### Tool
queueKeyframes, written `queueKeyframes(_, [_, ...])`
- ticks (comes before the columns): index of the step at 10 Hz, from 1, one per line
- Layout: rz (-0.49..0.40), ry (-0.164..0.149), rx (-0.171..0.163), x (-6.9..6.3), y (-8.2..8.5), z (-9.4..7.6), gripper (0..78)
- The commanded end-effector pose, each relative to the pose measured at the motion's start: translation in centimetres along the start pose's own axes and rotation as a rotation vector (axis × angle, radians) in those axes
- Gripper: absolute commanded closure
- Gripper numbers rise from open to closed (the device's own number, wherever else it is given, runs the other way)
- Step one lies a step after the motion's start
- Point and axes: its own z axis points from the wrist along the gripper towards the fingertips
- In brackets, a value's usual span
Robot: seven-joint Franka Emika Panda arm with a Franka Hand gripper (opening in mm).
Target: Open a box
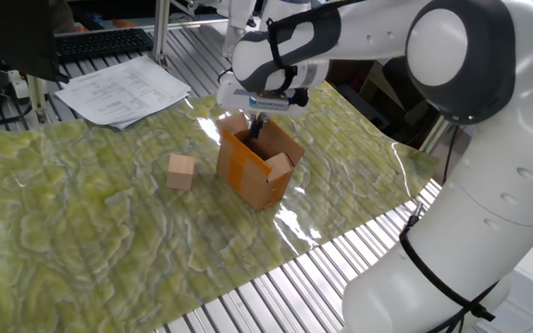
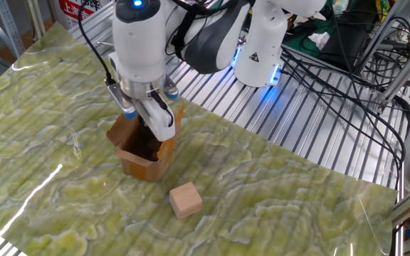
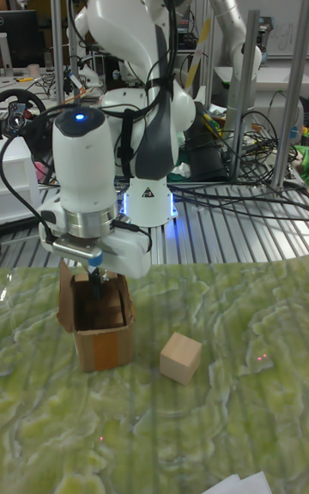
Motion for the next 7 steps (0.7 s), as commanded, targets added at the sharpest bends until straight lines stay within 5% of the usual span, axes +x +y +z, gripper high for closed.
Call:
queueKeyframes(1, [-0.008,-0.021,-0.018,2.6,-1.5,0.6,77.6])
queueKeyframes(7, [-0.018,-0.026,-0.029,3.1,-2.0,2.2,77.6])
